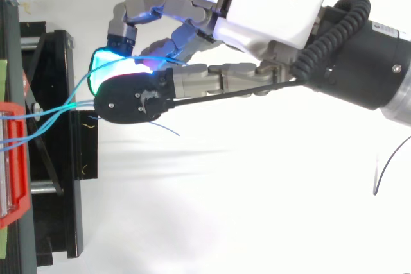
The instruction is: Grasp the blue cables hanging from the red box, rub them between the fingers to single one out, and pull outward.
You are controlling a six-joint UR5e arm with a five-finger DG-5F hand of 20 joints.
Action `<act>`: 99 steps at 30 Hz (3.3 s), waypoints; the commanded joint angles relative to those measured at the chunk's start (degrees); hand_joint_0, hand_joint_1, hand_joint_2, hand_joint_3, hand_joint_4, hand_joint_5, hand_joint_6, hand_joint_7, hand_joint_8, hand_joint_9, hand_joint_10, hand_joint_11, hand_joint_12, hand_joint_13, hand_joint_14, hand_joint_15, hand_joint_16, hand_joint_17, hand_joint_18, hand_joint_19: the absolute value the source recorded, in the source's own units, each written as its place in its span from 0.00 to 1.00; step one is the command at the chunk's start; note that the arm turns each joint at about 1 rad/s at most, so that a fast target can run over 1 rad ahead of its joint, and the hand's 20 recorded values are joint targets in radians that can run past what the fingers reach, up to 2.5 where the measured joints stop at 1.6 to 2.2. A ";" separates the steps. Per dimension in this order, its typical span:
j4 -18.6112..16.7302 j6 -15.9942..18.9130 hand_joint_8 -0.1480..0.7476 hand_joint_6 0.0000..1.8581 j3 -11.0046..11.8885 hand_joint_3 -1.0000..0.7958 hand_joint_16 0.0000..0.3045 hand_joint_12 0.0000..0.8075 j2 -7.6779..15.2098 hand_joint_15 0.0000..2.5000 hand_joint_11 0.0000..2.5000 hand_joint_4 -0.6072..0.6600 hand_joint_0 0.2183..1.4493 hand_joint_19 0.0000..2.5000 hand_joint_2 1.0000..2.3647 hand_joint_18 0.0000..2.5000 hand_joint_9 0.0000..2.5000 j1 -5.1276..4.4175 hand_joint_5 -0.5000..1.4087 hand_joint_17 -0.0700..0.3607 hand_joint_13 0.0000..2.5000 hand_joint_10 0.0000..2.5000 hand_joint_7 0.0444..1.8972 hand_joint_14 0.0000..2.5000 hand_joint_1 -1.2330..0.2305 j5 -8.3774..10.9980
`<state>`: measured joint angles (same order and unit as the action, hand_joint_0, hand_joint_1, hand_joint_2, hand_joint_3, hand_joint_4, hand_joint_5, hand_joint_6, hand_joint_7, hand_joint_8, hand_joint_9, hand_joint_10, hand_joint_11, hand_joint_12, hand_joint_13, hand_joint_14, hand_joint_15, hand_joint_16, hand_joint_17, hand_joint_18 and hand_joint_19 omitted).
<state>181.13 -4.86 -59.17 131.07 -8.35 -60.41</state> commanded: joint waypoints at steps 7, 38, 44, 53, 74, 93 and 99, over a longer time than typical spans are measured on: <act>-0.08 -5.16 0.48 0.29 0.02 0.29 0.14 0.47 -1.60 0.15 0.10 0.72 0.30 0.18 0.00 0.26 0.43 -0.09 0.26 0.39 0.31 0.00 0.72 0.01 0.53 0.56; 0.10 -9.73 0.52 0.46 0.02 0.35 0.16 0.50 -3.19 0.16 0.17 0.63 0.29 0.18 0.01 0.25 0.38 -1.06 0.20 0.41 0.28 0.01 0.51 0.01 0.39 2.40; 1.07 -7.18 0.50 0.41 0.11 0.31 0.15 0.49 -3.19 0.16 0.14 0.63 0.30 0.17 0.00 0.26 0.42 -1.23 0.23 0.40 0.31 0.00 0.55 0.01 0.49 2.49; 2.47 -5.42 0.53 0.39 0.11 0.36 0.14 0.50 -3.19 0.19 0.24 0.64 0.32 0.18 0.01 0.28 0.49 -1.50 0.23 0.39 0.36 0.01 0.59 0.01 0.49 2.49; 2.47 -4.89 0.54 0.45 0.11 0.40 0.15 0.51 -3.19 0.18 0.23 0.64 0.29 0.17 0.01 0.28 0.45 -1.93 0.21 0.40 0.35 0.01 0.52 0.01 0.37 3.28; 2.47 -4.54 0.57 0.44 0.02 0.46 0.16 0.54 -3.19 0.18 0.22 0.63 0.30 0.16 0.01 0.30 0.46 -2.02 0.21 0.42 0.36 0.01 0.57 0.01 0.41 3.28; 2.47 -4.54 0.59 0.47 0.11 0.51 0.17 0.56 -3.19 0.18 0.23 0.63 0.31 0.16 0.01 0.30 0.44 -2.02 0.20 0.43 0.36 0.01 0.56 0.01 0.35 3.28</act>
<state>183.60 -9.40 -59.07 127.88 -10.35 -57.13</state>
